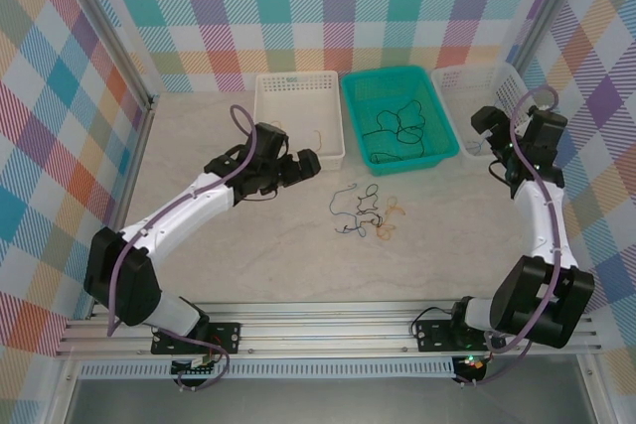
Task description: Untangle the cables
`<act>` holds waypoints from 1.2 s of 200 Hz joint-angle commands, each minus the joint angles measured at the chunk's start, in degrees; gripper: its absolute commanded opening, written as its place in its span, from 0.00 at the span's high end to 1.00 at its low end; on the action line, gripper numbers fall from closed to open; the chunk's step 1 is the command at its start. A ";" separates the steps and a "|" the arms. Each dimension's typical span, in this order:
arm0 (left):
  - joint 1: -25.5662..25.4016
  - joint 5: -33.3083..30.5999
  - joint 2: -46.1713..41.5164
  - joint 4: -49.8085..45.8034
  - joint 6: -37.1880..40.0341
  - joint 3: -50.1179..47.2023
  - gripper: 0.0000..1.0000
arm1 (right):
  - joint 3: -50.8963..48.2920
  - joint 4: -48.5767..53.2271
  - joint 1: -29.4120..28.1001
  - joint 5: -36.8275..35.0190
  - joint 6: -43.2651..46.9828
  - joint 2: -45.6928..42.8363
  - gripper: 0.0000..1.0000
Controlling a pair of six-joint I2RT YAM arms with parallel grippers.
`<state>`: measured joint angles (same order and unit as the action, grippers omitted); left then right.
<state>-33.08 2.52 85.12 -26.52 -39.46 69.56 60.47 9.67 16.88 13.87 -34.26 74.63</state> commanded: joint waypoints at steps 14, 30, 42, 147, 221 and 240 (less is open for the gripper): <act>-2.05 1.58 3.38 1.30 -1.35 0.55 0.00 | -3.40 5.38 -4.42 6.26 0.78 -3.33 0.01; -2.89 1.69 4.88 1.29 -1.65 1.25 0.00 | -5.57 5.40 -6.88 6.06 -0.53 -4.41 0.01; -3.66 1.65 6.02 1.39 -1.77 1.86 0.00 | -7.54 4.37 -9.12 6.13 -1.62 -5.00 0.01; -10.80 -6.70 14.48 -1.96 -1.31 6.01 0.00 | -24.56 -4.91 -30.40 -6.62 -16.33 -9.75 0.01; -14.11 -9.48 20.51 -2.26 -0.95 7.67 0.04 | -24.43 -4.54 -34.21 -4.22 -17.68 -4.07 0.01; -14.46 -10.86 23.18 -3.79 0.93 9.93 0.10 | -24.43 -4.44 -34.79 -4.54 -17.52 -4.05 0.01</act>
<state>-46.13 -5.72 105.62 -28.36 -40.73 75.94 36.29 6.26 -17.10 9.43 -50.87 70.46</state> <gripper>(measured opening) 0.924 0.988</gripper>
